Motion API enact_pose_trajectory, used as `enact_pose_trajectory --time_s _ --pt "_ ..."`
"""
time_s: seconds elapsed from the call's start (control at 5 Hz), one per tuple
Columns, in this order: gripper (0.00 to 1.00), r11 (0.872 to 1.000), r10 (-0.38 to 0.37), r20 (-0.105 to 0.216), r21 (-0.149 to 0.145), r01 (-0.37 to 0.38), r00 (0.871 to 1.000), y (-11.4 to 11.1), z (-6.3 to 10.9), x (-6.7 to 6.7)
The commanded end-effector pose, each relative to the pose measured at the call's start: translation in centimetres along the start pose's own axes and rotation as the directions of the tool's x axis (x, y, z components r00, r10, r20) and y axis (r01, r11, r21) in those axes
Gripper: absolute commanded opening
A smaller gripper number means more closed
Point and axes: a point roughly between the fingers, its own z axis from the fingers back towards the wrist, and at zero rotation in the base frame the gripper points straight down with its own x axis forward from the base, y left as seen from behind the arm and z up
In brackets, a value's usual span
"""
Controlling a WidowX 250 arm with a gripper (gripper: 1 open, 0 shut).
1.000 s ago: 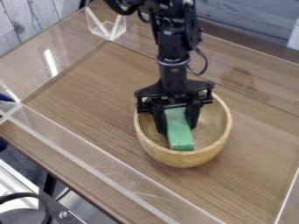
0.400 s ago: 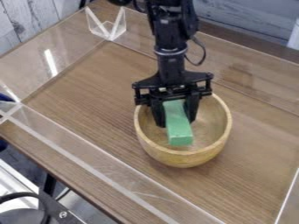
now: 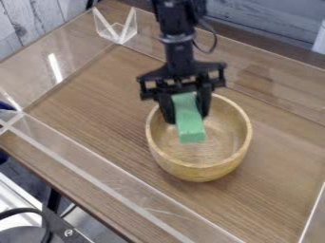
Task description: Remove the green block from inside the brown bowl and put it on the table
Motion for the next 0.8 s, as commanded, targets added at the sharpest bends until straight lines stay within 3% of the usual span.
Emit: enact_pose_trajectory --time_s 0.0,0.2,0.6 --pt "0.00 0.997 0.040 0.074 -0.071 -0.035 0.996 0.7 3.1 2.8" --pt "0.00 0.992 0.103 0.096 -0.083 -0.095 0.990 3.2 3.8 5.6" --pt "0.00 0.982 0.179 0.142 -0.082 -0.168 0.974 6.2 2.8 7.9"
